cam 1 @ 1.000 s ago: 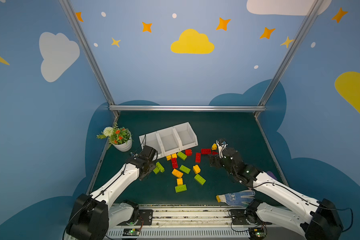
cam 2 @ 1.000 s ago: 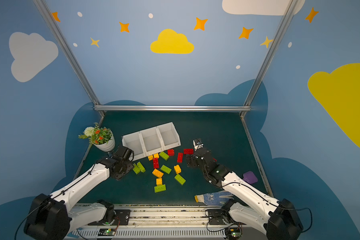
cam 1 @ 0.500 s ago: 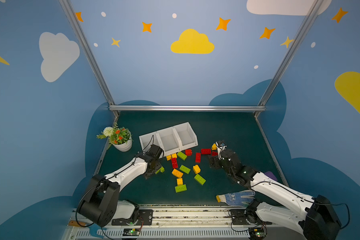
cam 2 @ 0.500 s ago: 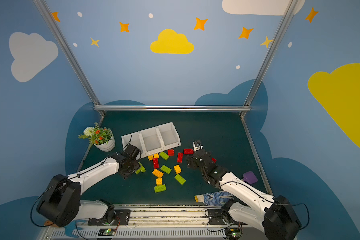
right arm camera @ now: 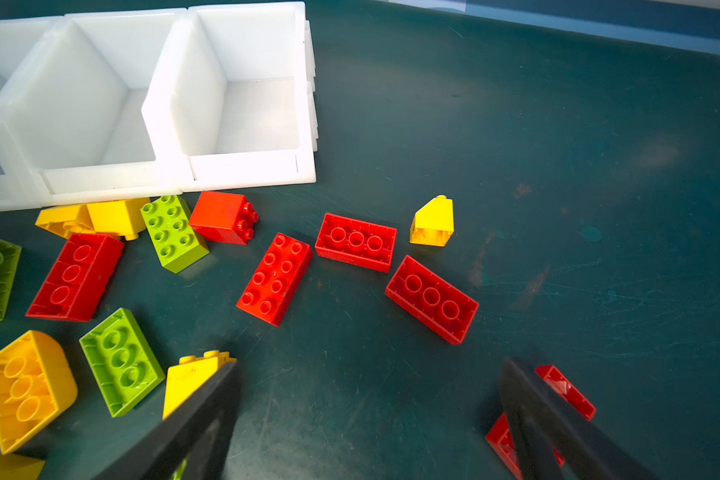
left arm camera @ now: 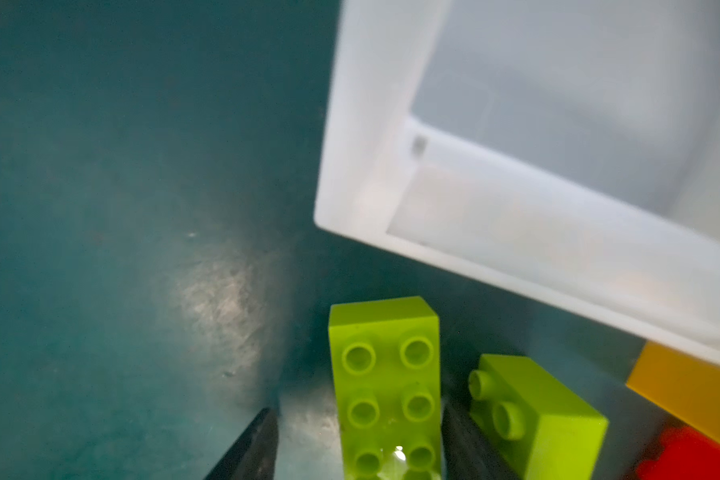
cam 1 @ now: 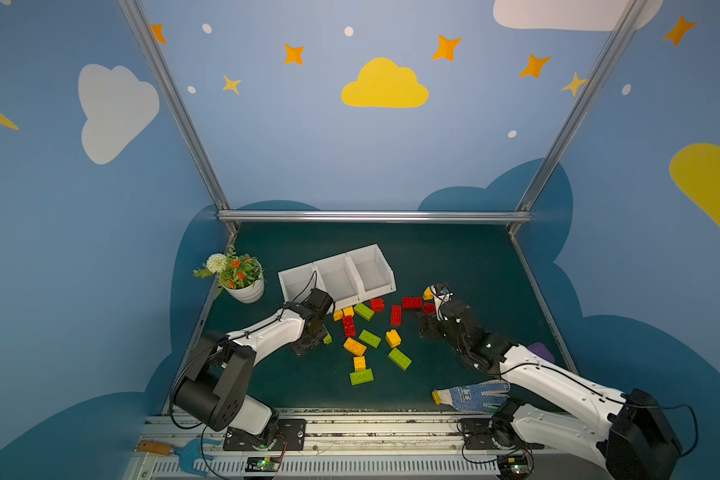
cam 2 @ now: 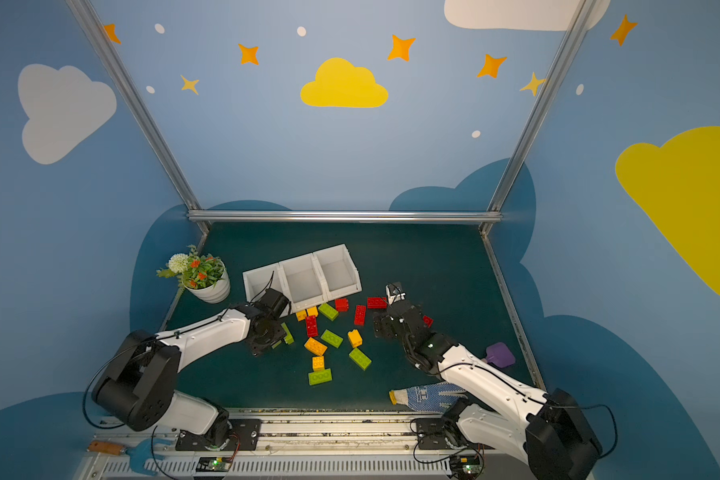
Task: Sort the legos into containers by color
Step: 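Lower the left gripper and close it on the lime-green brick, then lift the brick into the bin compartment nearest the plant and open the left gripper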
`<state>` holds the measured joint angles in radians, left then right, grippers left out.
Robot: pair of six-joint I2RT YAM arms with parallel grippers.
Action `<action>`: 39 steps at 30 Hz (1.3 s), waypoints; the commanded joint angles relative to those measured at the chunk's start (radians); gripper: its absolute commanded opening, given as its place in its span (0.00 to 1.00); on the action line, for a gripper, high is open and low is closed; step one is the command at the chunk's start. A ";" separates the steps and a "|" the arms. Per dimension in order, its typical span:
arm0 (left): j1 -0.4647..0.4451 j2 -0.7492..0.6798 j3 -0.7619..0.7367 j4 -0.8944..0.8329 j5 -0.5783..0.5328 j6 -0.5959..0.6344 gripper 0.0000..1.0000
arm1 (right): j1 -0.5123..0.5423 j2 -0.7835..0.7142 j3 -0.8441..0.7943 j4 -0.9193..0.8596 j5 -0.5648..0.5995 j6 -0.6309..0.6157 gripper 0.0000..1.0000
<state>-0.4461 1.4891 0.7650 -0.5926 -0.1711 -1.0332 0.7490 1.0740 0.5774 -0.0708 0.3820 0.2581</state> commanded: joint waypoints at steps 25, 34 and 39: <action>-0.034 -0.327 0.089 -0.224 -0.064 0.199 0.30 | 0.003 -0.016 -0.021 0.031 -0.054 0.013 0.94; 0.022 -0.206 0.313 -0.214 -0.013 0.311 0.30 | -0.016 -0.012 -0.066 0.073 -0.013 0.085 0.95; 0.115 -0.067 0.400 -0.195 0.016 0.350 0.29 | -0.019 -0.020 -0.076 0.080 -0.012 0.091 0.95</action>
<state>-0.3721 1.3640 1.1290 -0.7753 -0.1658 -0.7326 0.7345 1.0657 0.5098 -0.0120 0.3569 0.3344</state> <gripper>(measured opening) 0.304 0.955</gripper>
